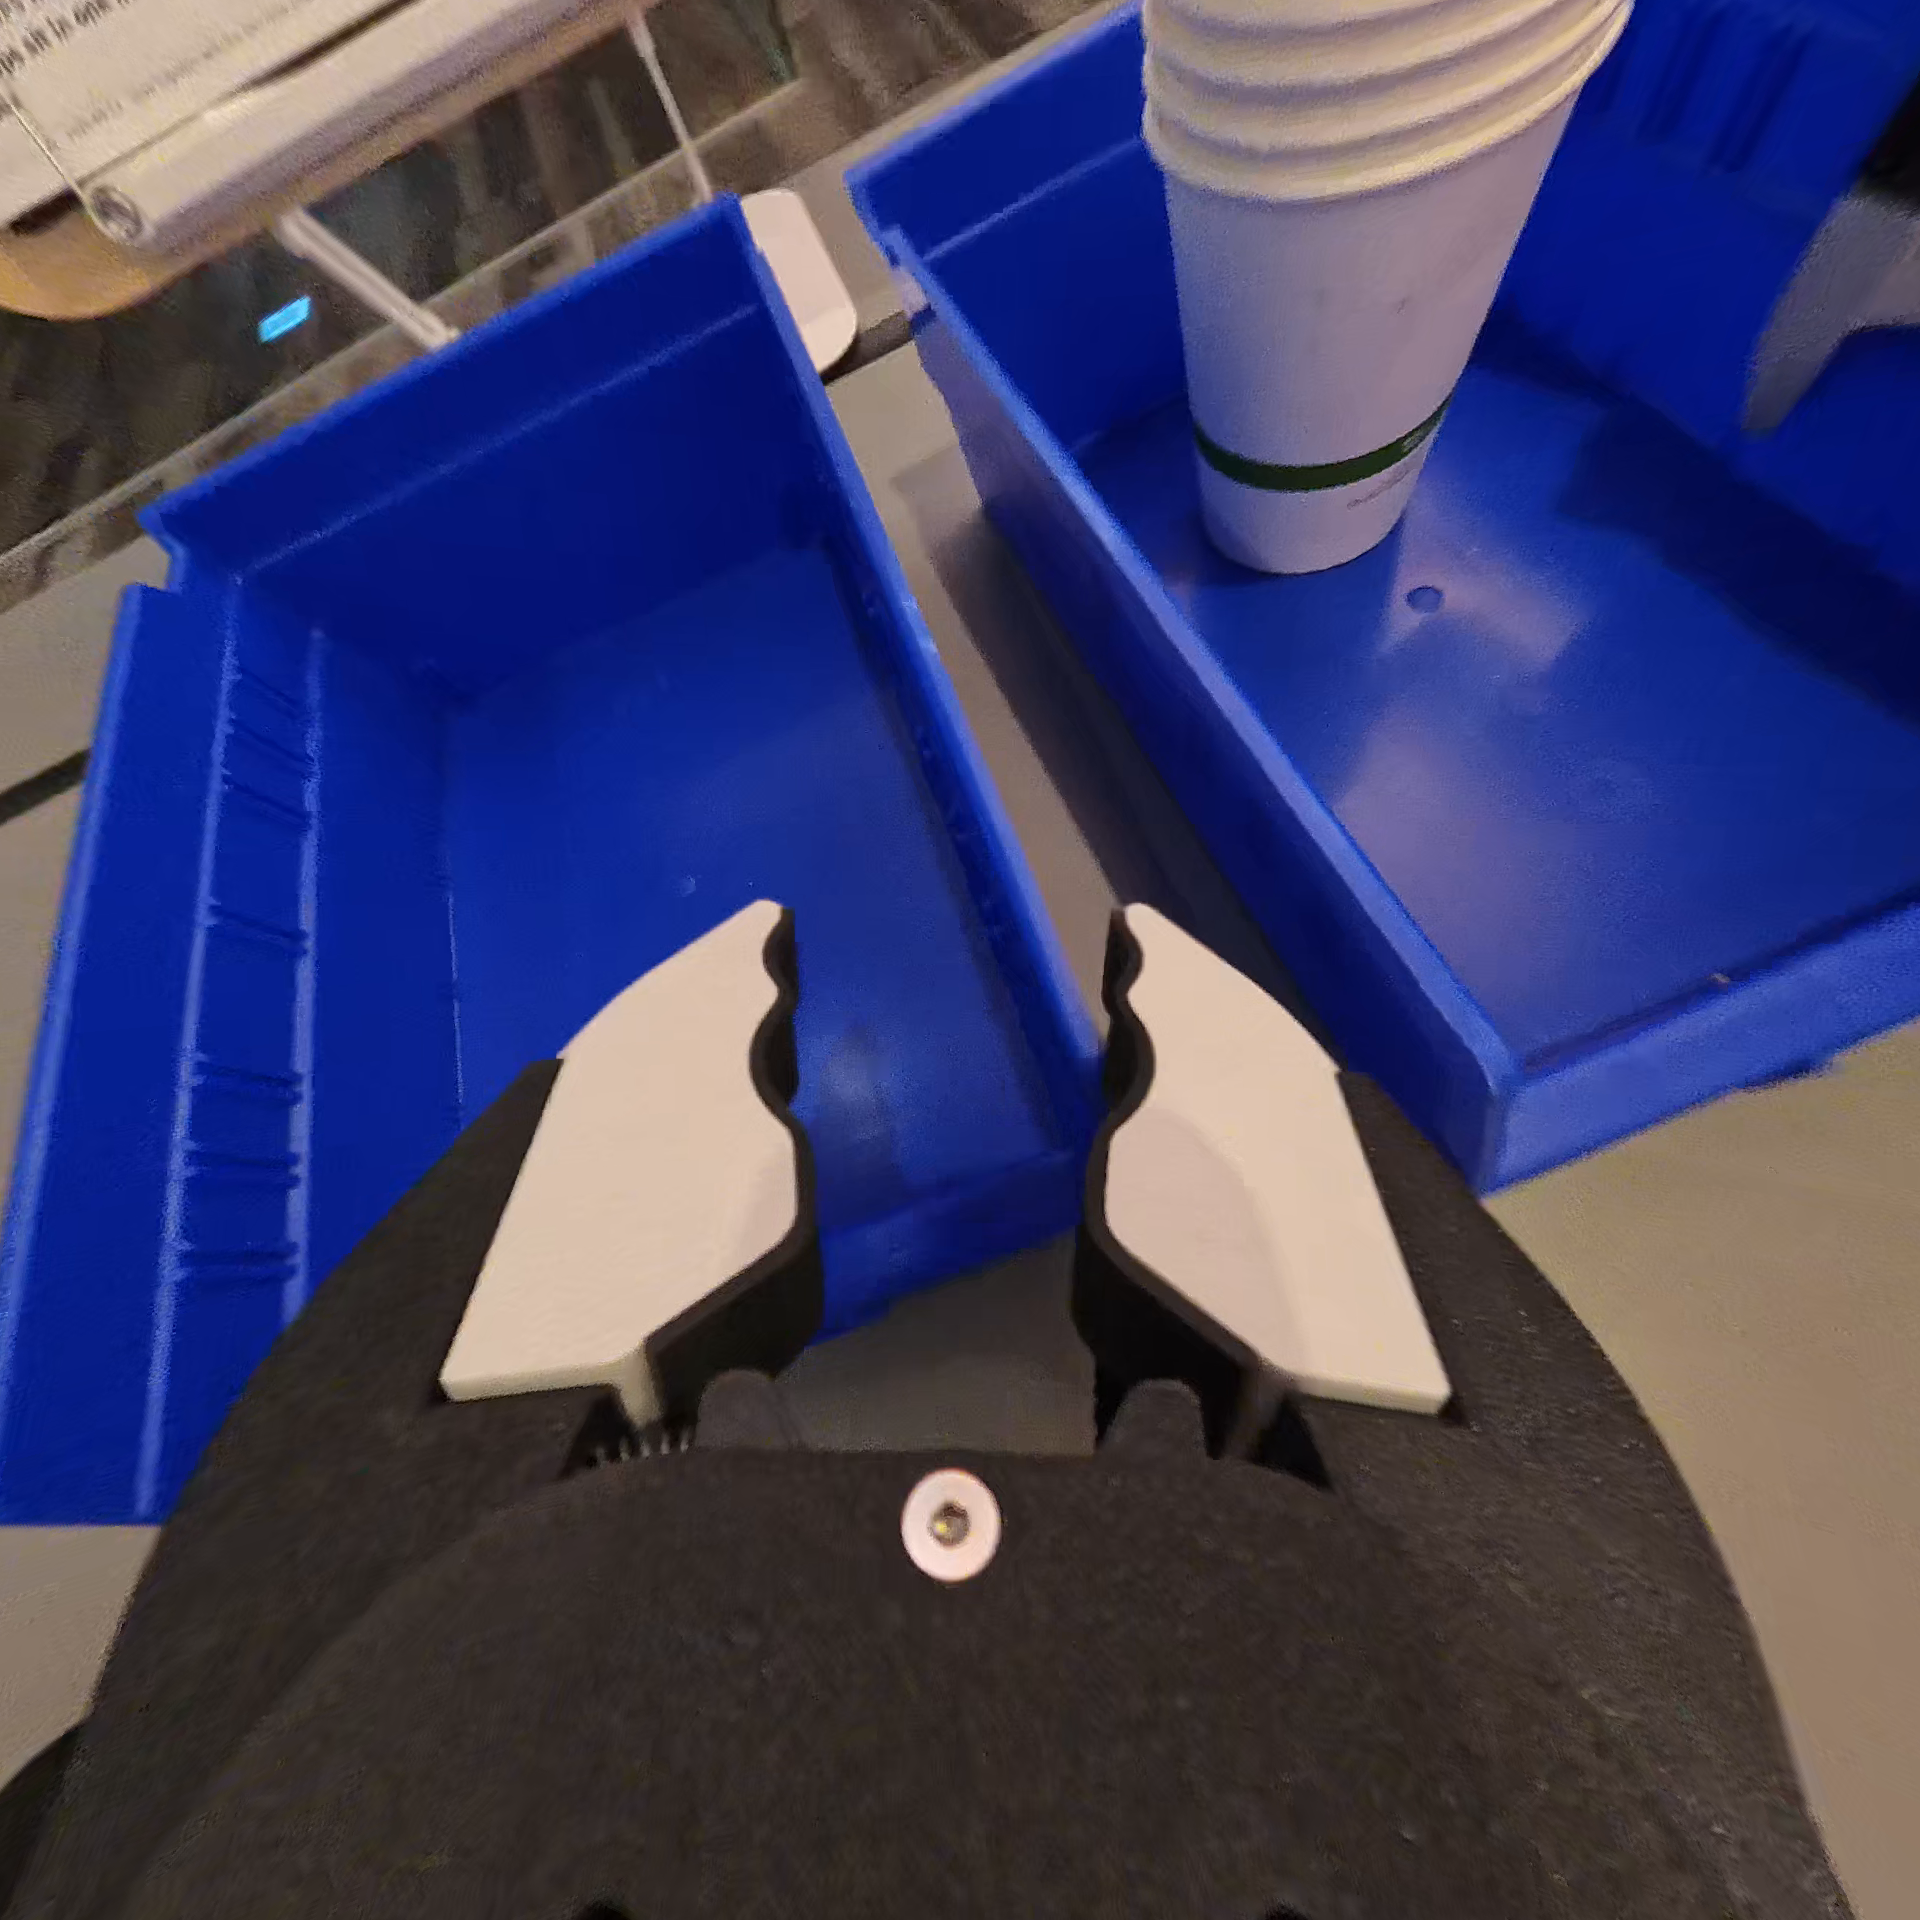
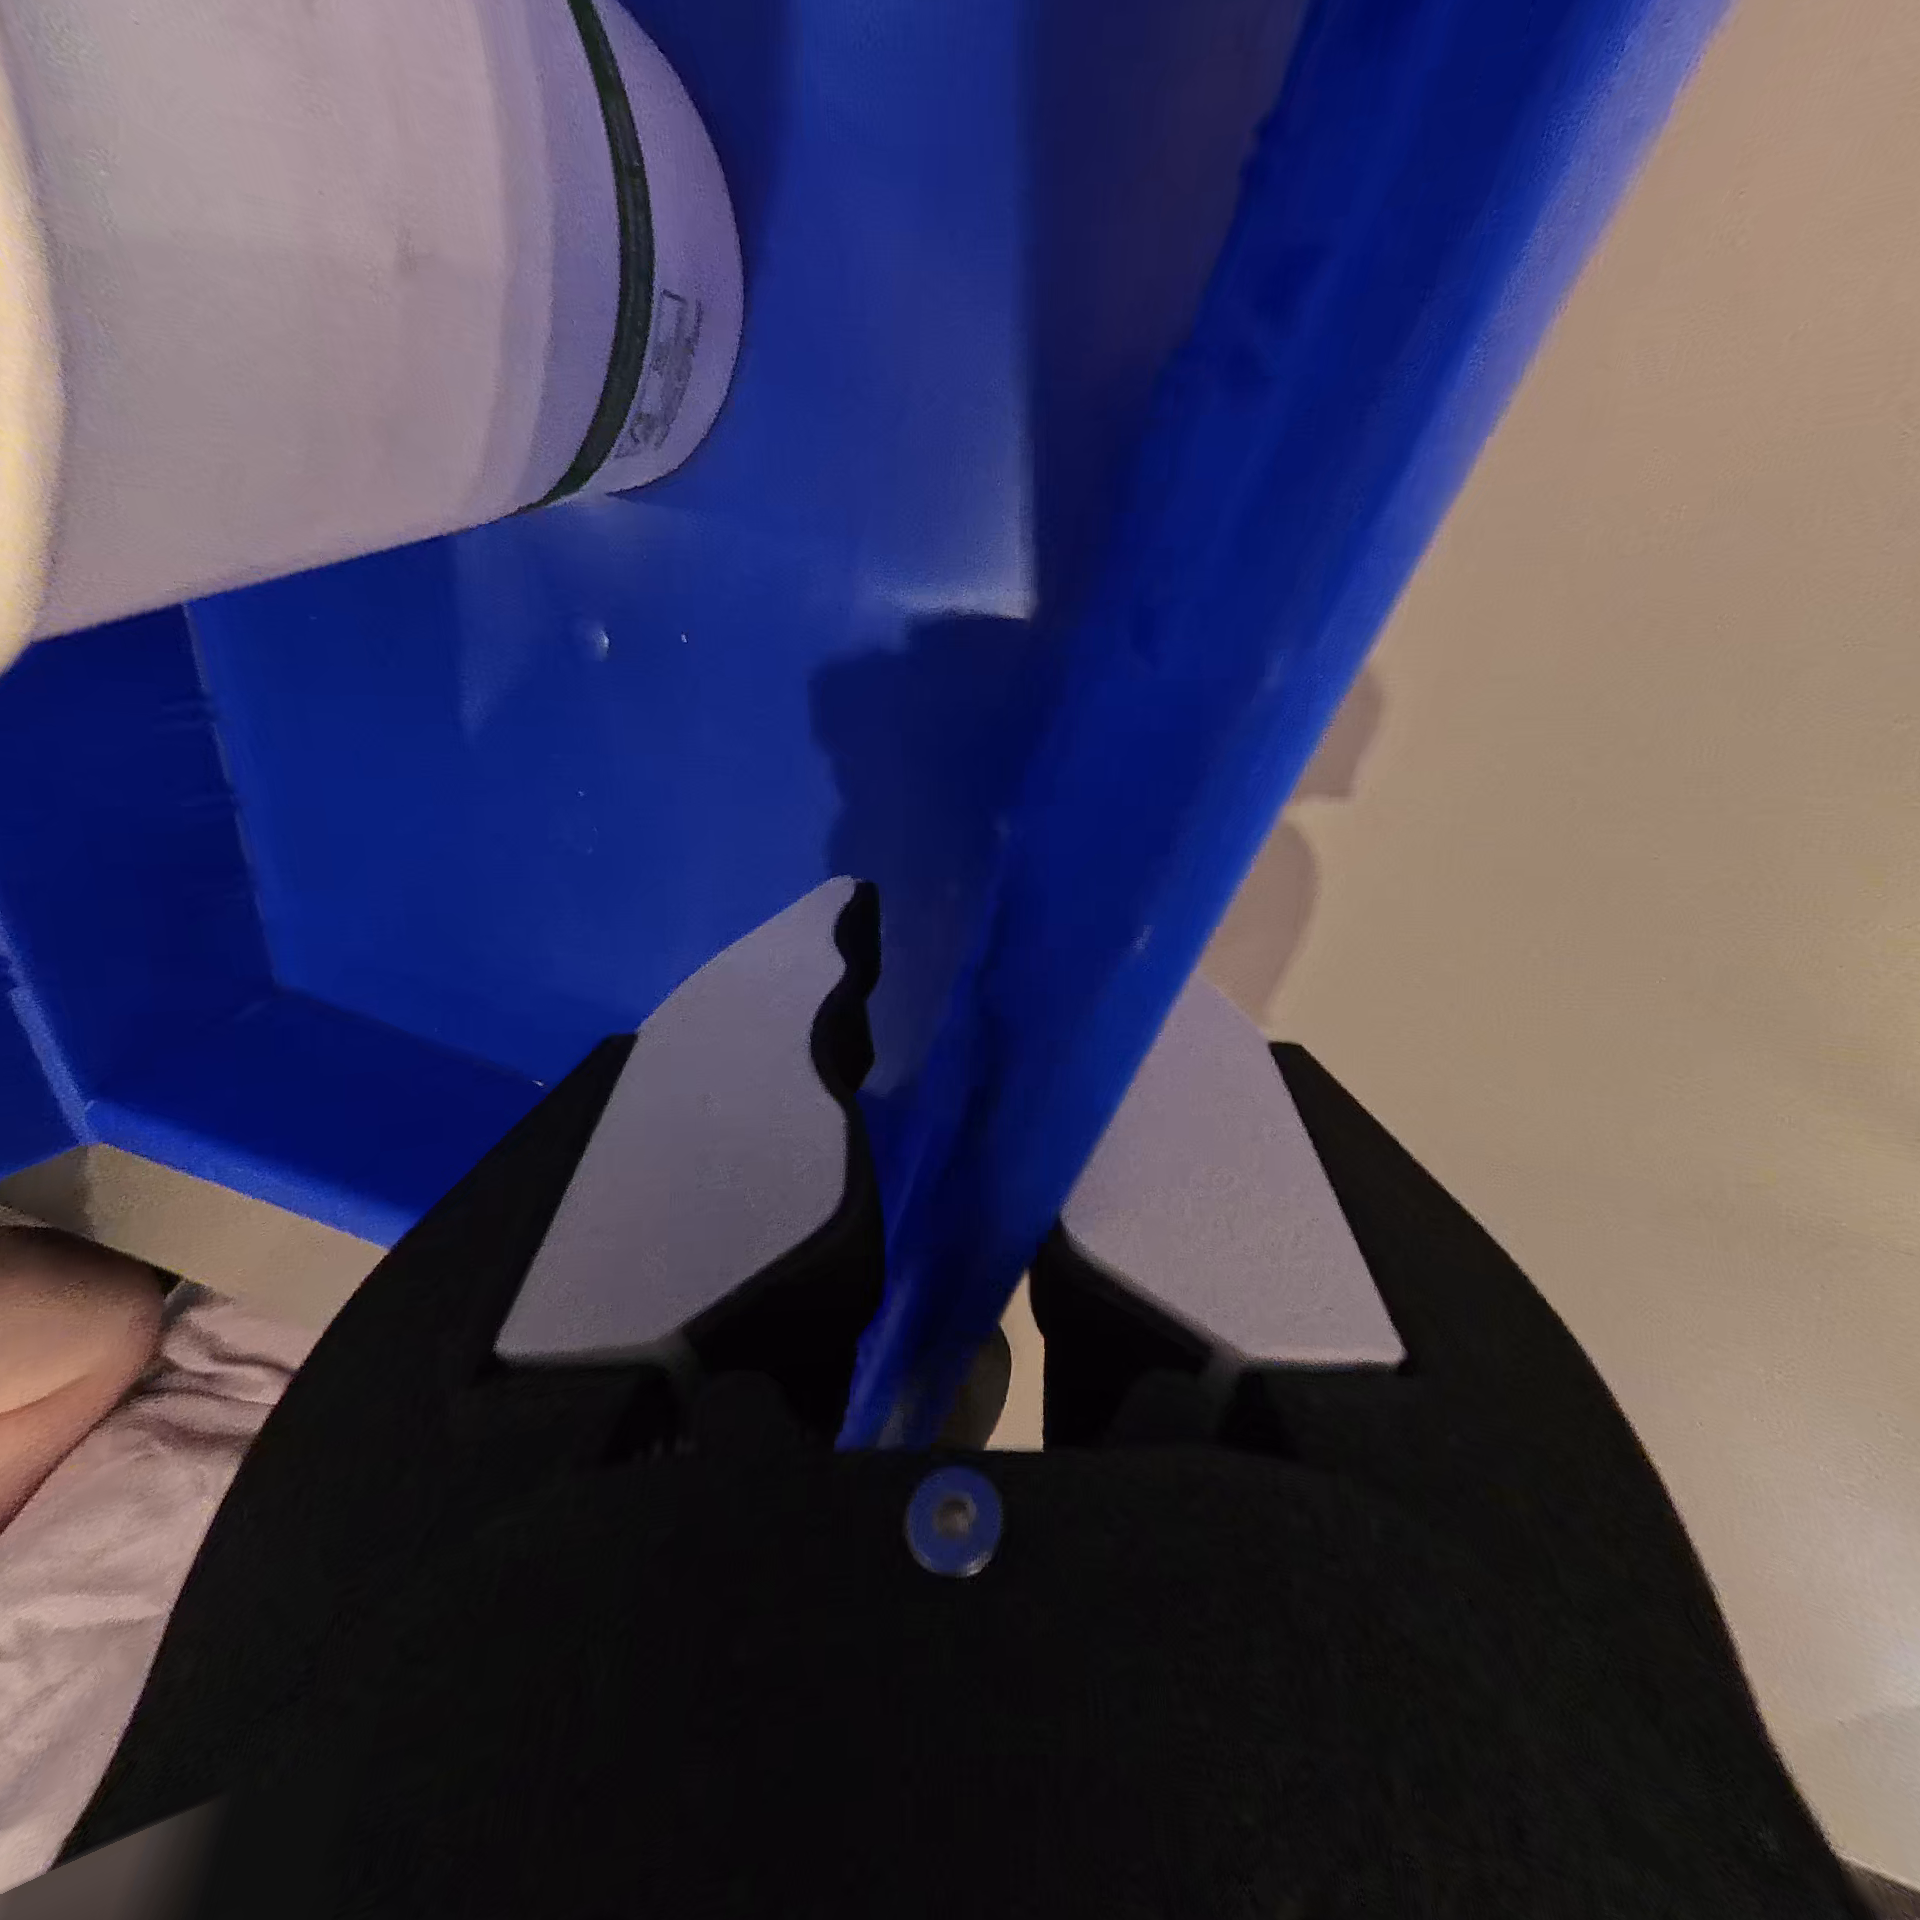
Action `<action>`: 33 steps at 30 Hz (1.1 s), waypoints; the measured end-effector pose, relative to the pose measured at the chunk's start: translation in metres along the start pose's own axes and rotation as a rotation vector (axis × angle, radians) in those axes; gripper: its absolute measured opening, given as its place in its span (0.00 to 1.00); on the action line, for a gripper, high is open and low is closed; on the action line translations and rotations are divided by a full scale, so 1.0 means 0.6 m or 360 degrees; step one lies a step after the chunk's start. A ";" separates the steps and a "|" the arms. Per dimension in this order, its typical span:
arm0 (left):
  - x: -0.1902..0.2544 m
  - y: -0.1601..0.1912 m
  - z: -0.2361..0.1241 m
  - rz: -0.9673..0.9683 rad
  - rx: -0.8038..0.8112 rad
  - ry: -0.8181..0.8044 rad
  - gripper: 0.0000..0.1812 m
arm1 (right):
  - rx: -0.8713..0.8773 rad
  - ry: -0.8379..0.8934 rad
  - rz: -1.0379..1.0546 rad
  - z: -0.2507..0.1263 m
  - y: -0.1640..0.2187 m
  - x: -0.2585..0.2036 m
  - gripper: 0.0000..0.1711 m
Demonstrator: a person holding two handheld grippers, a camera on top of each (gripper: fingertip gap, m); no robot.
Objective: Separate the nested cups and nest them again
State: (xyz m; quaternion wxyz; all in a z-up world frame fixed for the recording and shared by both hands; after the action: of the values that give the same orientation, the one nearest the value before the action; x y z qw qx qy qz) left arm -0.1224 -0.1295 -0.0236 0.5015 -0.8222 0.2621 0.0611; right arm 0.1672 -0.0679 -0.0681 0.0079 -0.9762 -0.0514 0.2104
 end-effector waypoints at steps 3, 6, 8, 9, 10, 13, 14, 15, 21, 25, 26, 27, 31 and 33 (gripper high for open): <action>-0.053 -0.027 -0.042 -0.0062 0.0069 0.0202 0.32 | -0.0021 0.0089 0.0008 0.004 -0.003 0.001 0.17; -0.109 -0.065 -0.082 -0.0081 0.0144 0.0474 0.32 | -0.0004 0.0104 0.0017 0.003 -0.005 0.003 0.17; -0.152 -0.092 -0.095 -0.0007 0.0169 0.0521 0.32 | 0.0006 0.0106 0.0022 0.002 -0.008 0.005 0.12; -0.175 -0.108 -0.097 0.0031 0.0195 0.0495 0.32 | -0.0007 0.0109 0.0022 0.003 -0.007 0.007 0.09; -0.199 -0.124 -0.097 0.0064 0.0220 0.0447 0.32 | -0.0019 0.0122 0.0023 0.003 -0.007 0.010 0.07; -0.263 -0.168 -0.093 0.0155 0.0331 0.0282 0.32 | -0.0023 0.0160 0.0037 0.002 -0.008 0.012 0.08; -0.284 -0.178 -0.088 0.0158 0.0362 0.0236 0.30 | -0.0025 0.0180 0.0040 0.002 -0.009 0.013 0.09; -0.303 -0.183 -0.081 0.0146 0.0373 0.0197 0.30 | -0.0029 0.0188 0.0039 0.002 -0.010 0.013 0.09; -0.415 -0.137 0.007 -0.0125 0.0323 0.0130 0.26 | 0.0019 0.0072 0.0081 0.002 -0.008 0.012 0.03; -0.495 -0.105 0.065 -0.0279 0.0219 0.0019 0.26 | -0.0002 0.0106 0.0070 0.003 -0.010 0.009 0.03; -0.511 -0.094 0.076 -0.0292 0.0176 -0.0004 0.26 | -0.0002 0.0091 0.0061 0.003 -0.013 0.009 0.03; -0.524 -0.081 0.086 -0.0290 0.0119 -0.0016 0.26 | -0.0004 0.0075 0.0049 0.002 -0.016 0.011 0.03; -0.564 -0.038 0.109 -0.0294 -0.0040 -0.0010 0.26 | -0.0041 0.0068 0.0022 -0.005 -0.013 0.018 0.03; -0.580 -0.029 0.110 -0.0354 -0.0054 0.0000 0.26 | -0.0099 0.0052 0.0033 -0.015 -0.004 0.019 0.03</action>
State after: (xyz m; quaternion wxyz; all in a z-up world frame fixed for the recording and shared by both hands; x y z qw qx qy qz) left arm -0.4010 0.0619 0.0843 0.4913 -0.8545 0.1682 0.0097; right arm 0.1807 -0.0641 -0.0645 -0.0239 -0.9798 -0.0476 0.1928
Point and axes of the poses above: each gripper's, where its closed fingertips meet, z out along the fingers, y out of its underside, x = y × z across the jaws, the point moved 7 cm from there along -z, back along the fingers, and after that the axes turned 12 degrees about -y, right-handed, at the moved point
